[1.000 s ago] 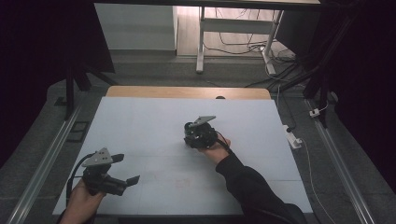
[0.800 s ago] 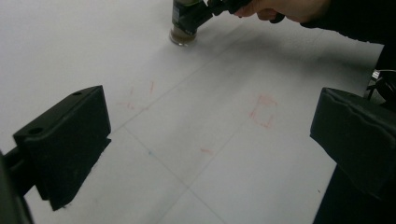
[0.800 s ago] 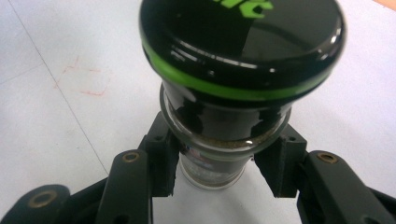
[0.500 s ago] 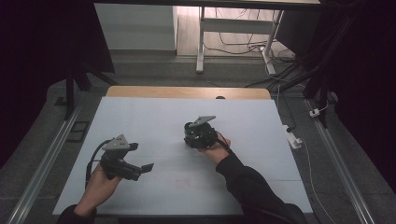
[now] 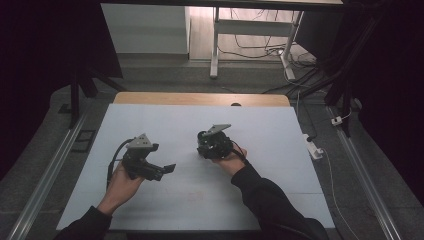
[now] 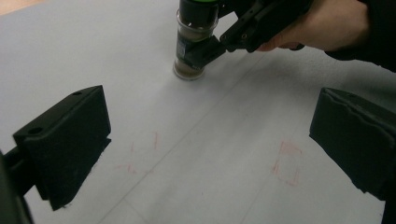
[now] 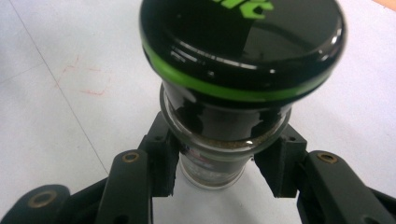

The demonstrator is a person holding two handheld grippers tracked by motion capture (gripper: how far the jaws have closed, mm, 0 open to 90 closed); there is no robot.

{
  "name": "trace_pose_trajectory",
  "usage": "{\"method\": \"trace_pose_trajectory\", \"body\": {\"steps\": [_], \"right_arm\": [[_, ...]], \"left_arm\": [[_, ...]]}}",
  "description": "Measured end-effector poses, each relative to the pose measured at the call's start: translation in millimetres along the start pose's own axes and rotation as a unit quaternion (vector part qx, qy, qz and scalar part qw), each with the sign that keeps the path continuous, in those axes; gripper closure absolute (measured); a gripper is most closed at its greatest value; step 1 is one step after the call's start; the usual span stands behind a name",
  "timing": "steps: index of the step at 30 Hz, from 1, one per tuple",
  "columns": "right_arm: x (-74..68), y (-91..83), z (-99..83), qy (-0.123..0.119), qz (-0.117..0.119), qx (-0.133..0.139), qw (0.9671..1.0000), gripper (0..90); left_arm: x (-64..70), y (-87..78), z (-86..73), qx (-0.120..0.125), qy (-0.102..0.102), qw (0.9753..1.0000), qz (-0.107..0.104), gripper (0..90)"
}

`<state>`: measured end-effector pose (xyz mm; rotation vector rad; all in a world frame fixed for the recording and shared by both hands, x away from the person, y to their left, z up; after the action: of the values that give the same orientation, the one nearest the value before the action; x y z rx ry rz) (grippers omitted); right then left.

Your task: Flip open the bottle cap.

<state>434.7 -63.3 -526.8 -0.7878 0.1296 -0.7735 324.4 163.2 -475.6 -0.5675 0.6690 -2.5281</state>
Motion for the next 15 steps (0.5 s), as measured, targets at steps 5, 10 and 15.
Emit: {"method": "trace_pose_trajectory", "body": {"steps": [5, 10, 15], "right_arm": [[0.1, 0.0, 0.0, 0.000, 0.000, 0.000, 1.0000, 52.8], [0.1, -0.1, 0.0, -0.001, 0.000, 0.000, 1.0000, 52.8], [0.4, -0.1, 0.0, -0.001, 0.002, 0.000, 1.0000, 52.8]], "left_arm": [[-3.7, 10.8, 10.5, -0.002, 0.014, 0.9999, 0.001, 0.1], [-7.9, 22.4, 19.6, 0.001, 0.023, 0.9997, -0.008, 0.1], [-14.3, 35.7, 28.2, -0.008, 0.031, 0.9995, -0.006, 0.0]]}}
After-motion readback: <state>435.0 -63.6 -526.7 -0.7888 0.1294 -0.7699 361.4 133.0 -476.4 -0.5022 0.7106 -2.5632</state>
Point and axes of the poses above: each handheld gripper's, and its own axes: y roughly forward along the jaws, z roughly out of its top, x roughly to its right, the point moved 3 cm from there along y, roughly forward along the jaws, and after that the axes turned 11 degrees about -z, right-handed, at the moved point
